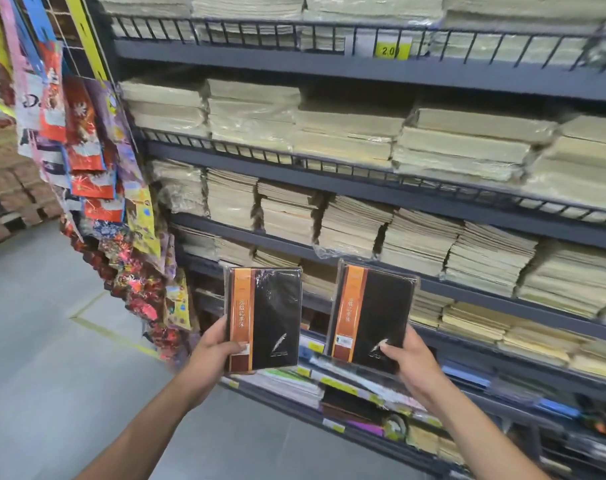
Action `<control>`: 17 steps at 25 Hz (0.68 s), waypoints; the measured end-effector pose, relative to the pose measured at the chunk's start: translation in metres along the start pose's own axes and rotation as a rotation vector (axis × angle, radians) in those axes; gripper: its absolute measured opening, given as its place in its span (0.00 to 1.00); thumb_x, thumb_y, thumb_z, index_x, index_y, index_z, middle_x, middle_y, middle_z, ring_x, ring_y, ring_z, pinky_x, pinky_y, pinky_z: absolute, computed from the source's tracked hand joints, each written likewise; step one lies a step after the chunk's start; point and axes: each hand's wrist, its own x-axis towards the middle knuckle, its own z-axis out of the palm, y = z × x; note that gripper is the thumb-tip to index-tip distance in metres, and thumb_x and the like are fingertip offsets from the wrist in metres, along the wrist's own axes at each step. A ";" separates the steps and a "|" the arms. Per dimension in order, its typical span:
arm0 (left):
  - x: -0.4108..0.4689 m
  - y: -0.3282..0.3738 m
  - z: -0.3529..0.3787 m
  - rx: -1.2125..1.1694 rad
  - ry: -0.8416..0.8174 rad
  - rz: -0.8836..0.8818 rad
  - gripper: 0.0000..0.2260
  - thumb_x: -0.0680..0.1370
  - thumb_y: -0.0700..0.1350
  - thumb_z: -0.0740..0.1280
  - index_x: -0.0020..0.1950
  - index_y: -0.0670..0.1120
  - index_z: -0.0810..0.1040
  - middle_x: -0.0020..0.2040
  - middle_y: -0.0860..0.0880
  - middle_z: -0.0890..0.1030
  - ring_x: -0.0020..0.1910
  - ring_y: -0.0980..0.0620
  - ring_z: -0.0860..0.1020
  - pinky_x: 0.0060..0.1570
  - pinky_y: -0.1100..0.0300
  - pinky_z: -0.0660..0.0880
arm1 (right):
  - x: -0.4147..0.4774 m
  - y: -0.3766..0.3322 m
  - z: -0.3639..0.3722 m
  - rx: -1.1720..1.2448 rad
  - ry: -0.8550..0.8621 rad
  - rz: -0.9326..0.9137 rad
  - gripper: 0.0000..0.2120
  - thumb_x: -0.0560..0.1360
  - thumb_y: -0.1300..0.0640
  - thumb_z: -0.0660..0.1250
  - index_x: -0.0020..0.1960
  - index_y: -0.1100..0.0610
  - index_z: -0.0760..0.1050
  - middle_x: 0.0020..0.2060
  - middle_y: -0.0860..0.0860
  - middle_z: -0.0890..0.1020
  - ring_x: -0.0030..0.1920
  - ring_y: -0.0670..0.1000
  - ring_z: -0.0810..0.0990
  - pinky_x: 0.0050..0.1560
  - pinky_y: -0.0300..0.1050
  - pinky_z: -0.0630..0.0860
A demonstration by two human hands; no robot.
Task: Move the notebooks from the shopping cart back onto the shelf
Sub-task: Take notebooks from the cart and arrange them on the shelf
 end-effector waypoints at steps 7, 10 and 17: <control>0.080 -0.019 -0.019 0.027 -0.086 0.017 0.27 0.78 0.26 0.60 0.72 0.49 0.72 0.62 0.45 0.83 0.64 0.43 0.80 0.64 0.38 0.74 | 0.037 0.028 0.017 0.018 0.066 -0.038 0.27 0.79 0.66 0.67 0.63 0.34 0.73 0.63 0.43 0.82 0.66 0.49 0.78 0.72 0.60 0.70; 0.112 -0.041 -0.030 0.016 -0.116 0.027 0.26 0.79 0.28 0.60 0.73 0.50 0.72 0.63 0.46 0.83 0.64 0.44 0.80 0.60 0.42 0.78 | 0.056 0.050 0.029 0.022 0.058 -0.064 0.28 0.79 0.69 0.65 0.69 0.40 0.71 0.64 0.45 0.82 0.67 0.49 0.78 0.72 0.60 0.70; 0.181 -0.133 -0.042 -0.034 -0.165 0.125 0.28 0.72 0.33 0.69 0.71 0.48 0.74 0.59 0.46 0.85 0.58 0.48 0.82 0.62 0.37 0.75 | 0.122 0.155 0.060 0.077 0.055 -0.204 0.26 0.78 0.69 0.65 0.71 0.46 0.72 0.67 0.51 0.80 0.70 0.55 0.76 0.73 0.65 0.67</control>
